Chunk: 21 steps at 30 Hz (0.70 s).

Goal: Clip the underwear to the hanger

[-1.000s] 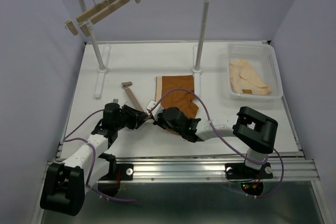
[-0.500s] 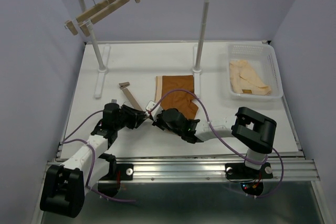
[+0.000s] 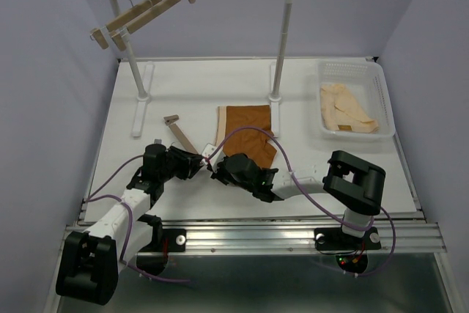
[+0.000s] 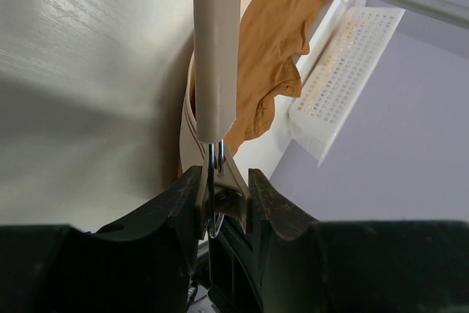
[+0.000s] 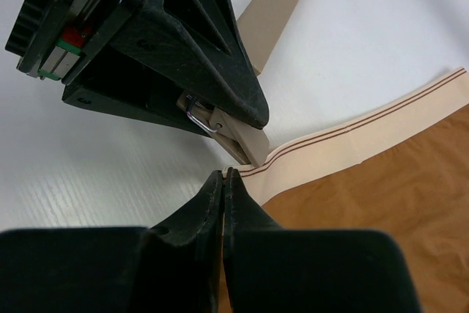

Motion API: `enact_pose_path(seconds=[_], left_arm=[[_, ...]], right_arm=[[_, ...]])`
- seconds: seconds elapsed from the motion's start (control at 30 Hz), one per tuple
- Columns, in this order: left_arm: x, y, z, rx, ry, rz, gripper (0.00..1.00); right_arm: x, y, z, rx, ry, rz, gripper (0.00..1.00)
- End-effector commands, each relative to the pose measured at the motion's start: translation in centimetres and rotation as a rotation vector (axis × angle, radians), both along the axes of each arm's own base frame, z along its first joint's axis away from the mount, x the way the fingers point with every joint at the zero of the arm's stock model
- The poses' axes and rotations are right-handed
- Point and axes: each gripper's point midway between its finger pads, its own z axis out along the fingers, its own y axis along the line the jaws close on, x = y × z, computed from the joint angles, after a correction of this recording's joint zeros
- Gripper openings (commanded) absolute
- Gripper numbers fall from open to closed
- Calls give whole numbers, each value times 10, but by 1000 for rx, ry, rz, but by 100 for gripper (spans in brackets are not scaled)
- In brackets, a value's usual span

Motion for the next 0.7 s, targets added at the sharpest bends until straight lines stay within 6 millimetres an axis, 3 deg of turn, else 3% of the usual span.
enact_pose_path(seconds=[0.0,0.4,0.67], left_arm=[[-2,-4,5,-31,15,-4,0],[-22,-6,-17,30,101,-93,0],[-18,-3,-14,76,102,-98,0]], right_arm=[[3,19,35,110,-54,6,1],[6,12,39,87,-82,-7,1],[2,8,40,72,-81,12,1]])
